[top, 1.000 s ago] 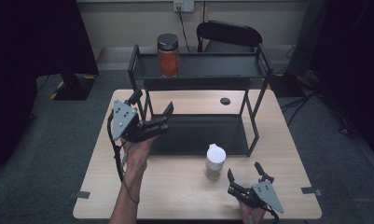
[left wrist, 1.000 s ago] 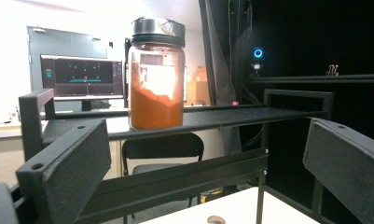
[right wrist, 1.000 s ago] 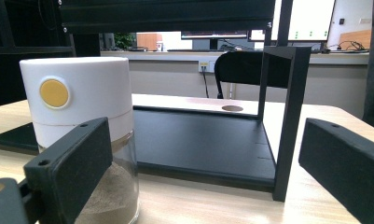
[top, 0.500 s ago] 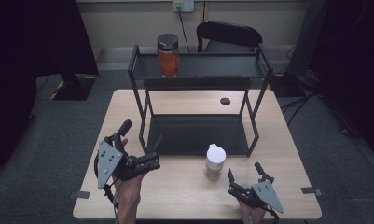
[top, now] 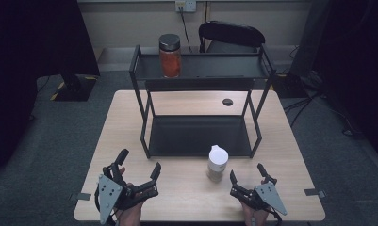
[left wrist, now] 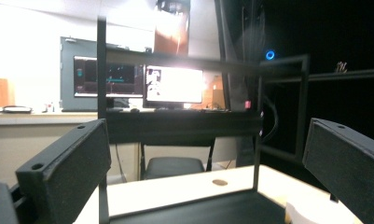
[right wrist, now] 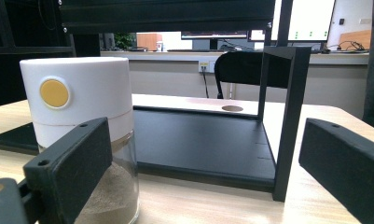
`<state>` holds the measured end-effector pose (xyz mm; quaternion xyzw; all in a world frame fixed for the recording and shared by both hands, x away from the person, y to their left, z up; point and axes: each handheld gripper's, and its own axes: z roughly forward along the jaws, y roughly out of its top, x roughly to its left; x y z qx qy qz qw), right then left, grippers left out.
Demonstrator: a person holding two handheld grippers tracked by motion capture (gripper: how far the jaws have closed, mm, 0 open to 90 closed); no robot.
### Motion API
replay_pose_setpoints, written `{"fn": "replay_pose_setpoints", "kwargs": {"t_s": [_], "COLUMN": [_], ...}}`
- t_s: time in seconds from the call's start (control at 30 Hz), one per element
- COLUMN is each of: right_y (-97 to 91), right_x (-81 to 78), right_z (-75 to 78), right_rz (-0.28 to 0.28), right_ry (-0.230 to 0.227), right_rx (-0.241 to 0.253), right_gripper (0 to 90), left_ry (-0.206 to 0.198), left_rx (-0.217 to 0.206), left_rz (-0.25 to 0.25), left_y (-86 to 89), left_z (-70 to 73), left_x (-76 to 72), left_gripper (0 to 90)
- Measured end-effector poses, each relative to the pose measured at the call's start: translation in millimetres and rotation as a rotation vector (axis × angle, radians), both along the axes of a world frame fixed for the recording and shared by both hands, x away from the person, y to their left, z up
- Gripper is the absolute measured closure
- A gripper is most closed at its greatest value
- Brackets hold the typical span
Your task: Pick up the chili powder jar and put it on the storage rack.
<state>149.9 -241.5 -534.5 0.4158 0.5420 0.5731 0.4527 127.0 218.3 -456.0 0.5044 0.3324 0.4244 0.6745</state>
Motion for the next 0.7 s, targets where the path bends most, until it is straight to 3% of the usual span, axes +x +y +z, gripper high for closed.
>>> {"fn": "replay_pose_setpoints", "kwargs": {"t_s": [0.1, 0.27, 0.4, 0.57, 0.7], "right_y": [0.0, 0.0, 0.1, 0.0, 0.1], "right_x": [0.0, 0.0, 0.0, 0.0, 0.0], "right_z": [0.0, 0.0, 0.0, -0.1, -0.1], "right_rz": [0.0, 0.0, 0.0, 0.0, 0.0], "right_ry": [0.0, 0.0, 0.0, 0.0, 0.0], "right_rx": [0.0, 0.0, 0.0, 0.0, 0.0], "right_gripper": [1.6, 1.6, 1.6, 1.6, 1.6], "left_ry": [0.019, 0.007, 0.063, 0.093, 0.119], "left_rx": [0.01, 0.012, 0.032, 0.074, 0.076], "left_rz": [0.011, 0.051, 0.058, 0.078, 0.085], "left_y": [-1.9, -5.5, -6.5, -12.6, -15.3], "left_z": [-11.8, -42.8, -56.1, -70.7, -77.3], "left_x": [3.0, 9.7, 16.3, 24.0, 28.9], "left_gripper": [0.0, 0.0, 0.1, 0.1, 0.2]}}
